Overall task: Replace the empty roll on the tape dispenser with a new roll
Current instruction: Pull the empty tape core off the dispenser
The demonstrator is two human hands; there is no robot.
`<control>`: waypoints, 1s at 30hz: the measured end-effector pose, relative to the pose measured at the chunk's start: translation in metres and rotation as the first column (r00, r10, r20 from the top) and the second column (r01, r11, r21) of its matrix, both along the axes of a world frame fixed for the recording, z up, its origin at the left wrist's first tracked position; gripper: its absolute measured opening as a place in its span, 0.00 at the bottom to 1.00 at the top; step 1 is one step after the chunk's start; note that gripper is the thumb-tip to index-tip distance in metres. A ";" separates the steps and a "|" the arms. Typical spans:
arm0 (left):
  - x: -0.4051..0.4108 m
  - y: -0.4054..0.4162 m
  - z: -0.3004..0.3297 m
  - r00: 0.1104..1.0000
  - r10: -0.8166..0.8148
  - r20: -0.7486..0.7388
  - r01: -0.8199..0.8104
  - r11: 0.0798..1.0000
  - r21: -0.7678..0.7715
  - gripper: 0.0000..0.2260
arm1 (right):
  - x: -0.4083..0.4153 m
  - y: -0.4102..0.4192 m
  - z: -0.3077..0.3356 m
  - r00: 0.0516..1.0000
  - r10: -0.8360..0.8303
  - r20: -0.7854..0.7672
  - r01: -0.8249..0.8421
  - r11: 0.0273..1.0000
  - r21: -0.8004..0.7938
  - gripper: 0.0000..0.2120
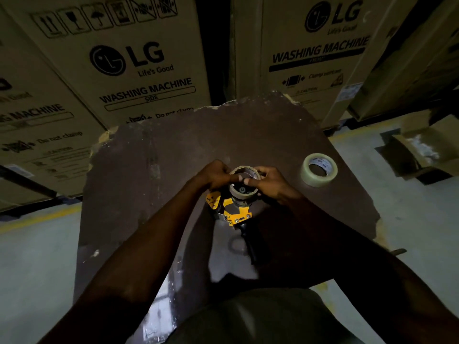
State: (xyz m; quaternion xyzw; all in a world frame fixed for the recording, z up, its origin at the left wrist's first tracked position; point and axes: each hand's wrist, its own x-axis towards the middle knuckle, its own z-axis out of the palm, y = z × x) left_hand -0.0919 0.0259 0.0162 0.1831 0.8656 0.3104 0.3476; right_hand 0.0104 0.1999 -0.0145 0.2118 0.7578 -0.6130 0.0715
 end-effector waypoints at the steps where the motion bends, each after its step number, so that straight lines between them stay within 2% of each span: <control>1: 0.000 -0.003 0.006 0.999 0.009 0.042 -0.011 0.999 0.049 0.23 | 0.002 0.001 0.005 1.000 -0.003 -0.022 0.003 0.999 -0.032 0.12; 4: 0.002 -0.011 0.017 0.991 0.033 0.132 -0.058 0.980 0.192 0.30 | 0.012 0.003 0.025 0.996 0.014 -0.090 -0.023 0.995 -0.099 0.13; 8: 0.010 -0.010 0.024 0.988 0.052 0.145 -0.091 0.955 0.282 0.41 | 0.025 0.012 0.034 0.987 0.025 -0.156 -0.050 0.986 -0.162 0.27; 10: 0.015 -0.007 0.025 0.991 0.052 0.124 -0.087 0.952 0.294 0.42 | 0.033 0.017 0.034 0.987 0.041 -0.157 -0.070 0.980 -0.184 0.37; 12: 0.021 -0.001 0.025 0.992 0.042 0.122 -0.077 0.953 0.295 0.42 | 0.042 0.021 0.033 0.983 0.078 -0.165 -0.101 0.985 -0.138 0.45; 14: 0.028 0.005 0.023 0.990 0.048 0.131 -0.084 0.953 0.290 0.39 | 0.051 0.024 0.032 0.980 0.104 -0.171 -0.118 0.990 -0.075 0.48; 22: 0.067 0.035 0.015 0.971 0.096 0.219 -0.167 0.928 0.334 0.13 | 0.099 0.061 0.026 0.982 0.037 -0.183 -0.002 0.983 0.185 0.46; 26: 0.078 0.040 0.000 0.947 0.148 0.286 -0.241 0.914 0.326 0.12 | 0.128 0.083 0.025 0.984 0.026 -0.178 0.020 0.967 0.253 0.31; 30: 0.083 0.032 -0.009 0.938 0.220 0.268 -0.306 0.890 0.337 0.05 | 0.147 0.103 0.012 0.992 -0.038 -0.120 0.074 0.947 0.314 0.33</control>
